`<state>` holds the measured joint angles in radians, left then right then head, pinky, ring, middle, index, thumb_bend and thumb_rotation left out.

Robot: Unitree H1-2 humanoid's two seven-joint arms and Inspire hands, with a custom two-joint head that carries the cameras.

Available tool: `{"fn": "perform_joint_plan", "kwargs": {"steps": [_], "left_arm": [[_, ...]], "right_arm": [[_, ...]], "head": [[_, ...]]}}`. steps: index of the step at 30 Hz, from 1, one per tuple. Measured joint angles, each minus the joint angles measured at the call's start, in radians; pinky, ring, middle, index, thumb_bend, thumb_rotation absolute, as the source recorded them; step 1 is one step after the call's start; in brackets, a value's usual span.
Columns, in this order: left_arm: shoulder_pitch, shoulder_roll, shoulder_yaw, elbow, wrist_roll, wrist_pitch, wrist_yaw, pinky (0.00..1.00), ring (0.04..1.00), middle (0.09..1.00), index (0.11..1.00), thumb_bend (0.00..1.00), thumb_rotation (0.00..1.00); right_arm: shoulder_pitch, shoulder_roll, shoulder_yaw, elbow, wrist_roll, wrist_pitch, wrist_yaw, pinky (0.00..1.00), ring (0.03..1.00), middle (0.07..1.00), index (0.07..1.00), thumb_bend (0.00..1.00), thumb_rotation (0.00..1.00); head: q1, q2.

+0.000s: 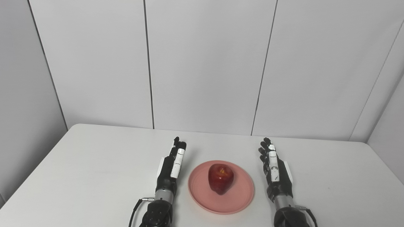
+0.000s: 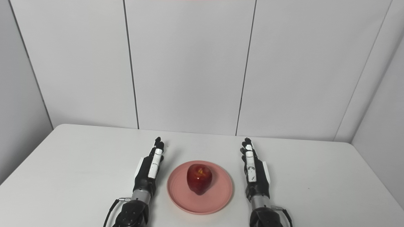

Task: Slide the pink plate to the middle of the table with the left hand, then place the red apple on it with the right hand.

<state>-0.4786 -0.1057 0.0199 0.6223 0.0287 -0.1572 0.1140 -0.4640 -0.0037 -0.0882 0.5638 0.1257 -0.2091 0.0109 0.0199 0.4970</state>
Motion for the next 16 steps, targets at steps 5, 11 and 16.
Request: {"fn": "perform_joint_plan", "kwargs": {"steps": [5, 11, 16], "left_arm": [[0.000, 0.000, 0.000, 0.000, 0.000, -0.001, 0.000, 1.00, 1.000, 1.000, 0.997, 0.89, 0.96], [0.000, 0.000, 0.000, 0.000, 0.000, -0.001, 0.000, 1.00, 1.000, 1.000, 0.990, 0.89, 0.97], [0.006, -0.004, -0.001, -0.013, 0.001, 0.003, 0.000, 1.00, 1.000, 1.000, 0.994, 0.88, 0.98]], "right_arm": [[0.003, 0.000, 0.005, -0.006, -0.013, 0.011, -0.001, 1.00, 0.970, 0.961, 0.958, 0.87, 1.00], [0.003, 0.000, 0.006, -0.007, -0.023, 0.014, -0.005, 1.00, 0.979, 0.964, 0.961, 0.86, 1.00], [0.007, 0.000, 0.006, -0.016, -0.021, 0.019, -0.005, 1.00, 0.981, 0.965, 0.961, 0.86, 1.00]], "head": [[0.000, 0.000], [-0.003, 0.000], [-0.003, 0.003]]}}
